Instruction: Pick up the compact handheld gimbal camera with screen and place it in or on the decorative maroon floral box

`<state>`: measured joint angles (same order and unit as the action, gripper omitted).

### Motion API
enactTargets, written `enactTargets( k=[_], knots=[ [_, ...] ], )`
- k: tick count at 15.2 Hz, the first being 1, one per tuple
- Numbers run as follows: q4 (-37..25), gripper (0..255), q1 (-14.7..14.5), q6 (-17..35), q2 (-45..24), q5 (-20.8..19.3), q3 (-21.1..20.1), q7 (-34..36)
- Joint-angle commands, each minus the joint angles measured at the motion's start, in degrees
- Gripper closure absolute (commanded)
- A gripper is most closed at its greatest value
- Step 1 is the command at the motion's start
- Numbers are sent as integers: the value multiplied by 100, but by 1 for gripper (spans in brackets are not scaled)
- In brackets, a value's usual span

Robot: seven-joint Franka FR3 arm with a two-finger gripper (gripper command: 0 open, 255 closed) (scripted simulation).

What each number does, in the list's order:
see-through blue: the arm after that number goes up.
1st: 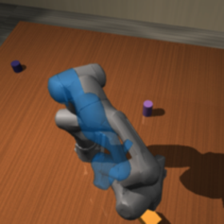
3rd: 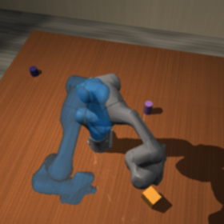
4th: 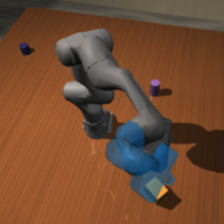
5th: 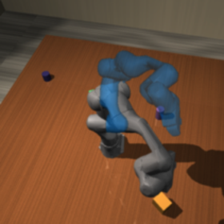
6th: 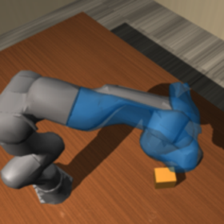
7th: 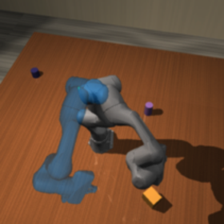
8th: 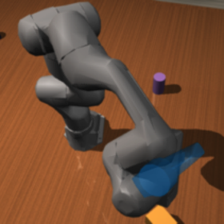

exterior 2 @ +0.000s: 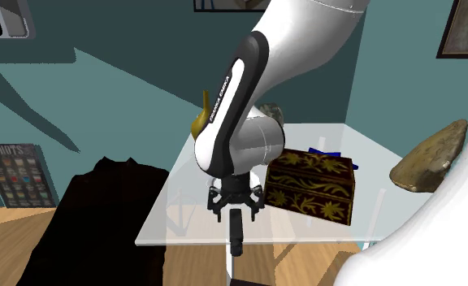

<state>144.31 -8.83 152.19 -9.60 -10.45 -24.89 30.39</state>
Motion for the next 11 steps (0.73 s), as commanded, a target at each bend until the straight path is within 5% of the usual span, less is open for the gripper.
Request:
enactTargets(
  k=[1, 10, 11],
  knots=[
    [-12, 0, -49, 158, -190, -203, 82, 148],
    [-26, 0, -100, 268, -329, -351, 162, 254],
    [-26, 255, -100, 268, -329, -351, 162, 254]
  ],
)
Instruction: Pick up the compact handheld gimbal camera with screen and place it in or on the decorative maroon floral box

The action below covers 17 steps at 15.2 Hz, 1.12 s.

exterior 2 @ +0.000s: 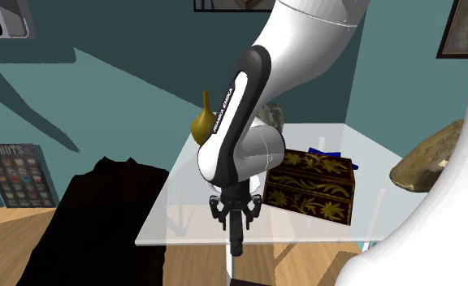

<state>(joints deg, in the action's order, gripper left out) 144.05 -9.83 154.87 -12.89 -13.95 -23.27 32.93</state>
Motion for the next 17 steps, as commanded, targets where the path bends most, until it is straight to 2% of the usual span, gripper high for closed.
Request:
enactTargets(
  k=[1, 9, 17],
  knots=[
    [0, 255, 0, 0, -1, -1, 0, 0],
    [0, 255, 0, 0, -1, -1, 0, 0],
    [32, 255, 185, -584, 703, 731, -312, -532]
  ],
)
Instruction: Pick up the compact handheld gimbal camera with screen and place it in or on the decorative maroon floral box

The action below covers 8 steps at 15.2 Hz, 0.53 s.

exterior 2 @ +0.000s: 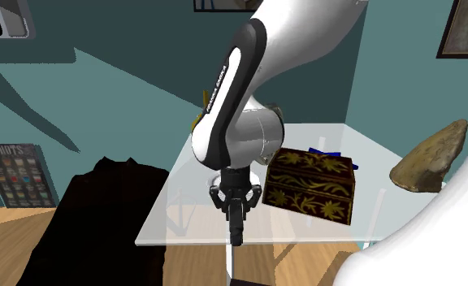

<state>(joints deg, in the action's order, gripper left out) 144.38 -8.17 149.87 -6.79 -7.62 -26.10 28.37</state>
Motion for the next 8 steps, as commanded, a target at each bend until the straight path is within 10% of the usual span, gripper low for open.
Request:
enactTargets(
  k=[1, 8],
  knots=[
    [-4, 255, 30, -161, 178, 182, -52, -137],
    [-75, 255, 43, -727, 746, 680, -123, -501]
  ],
)
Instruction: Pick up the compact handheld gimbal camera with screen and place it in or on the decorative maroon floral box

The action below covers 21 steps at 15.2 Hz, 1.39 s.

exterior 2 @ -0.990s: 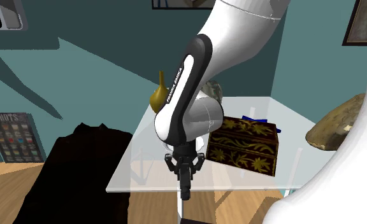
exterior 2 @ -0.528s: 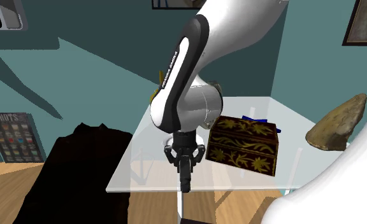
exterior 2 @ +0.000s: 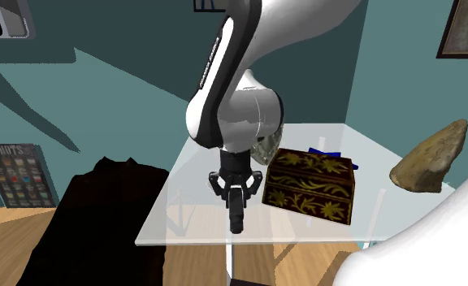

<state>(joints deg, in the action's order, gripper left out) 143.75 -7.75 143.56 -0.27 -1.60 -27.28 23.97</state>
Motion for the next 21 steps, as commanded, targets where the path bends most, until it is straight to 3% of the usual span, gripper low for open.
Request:
enactTargets(
  k=[1, 21],
  knots=[
    [-28, 255, -3, -180, 170, 137, -6, -104],
    [-641, 255, -96, -1875, 1350, 755, 160, -598]
  ],
)
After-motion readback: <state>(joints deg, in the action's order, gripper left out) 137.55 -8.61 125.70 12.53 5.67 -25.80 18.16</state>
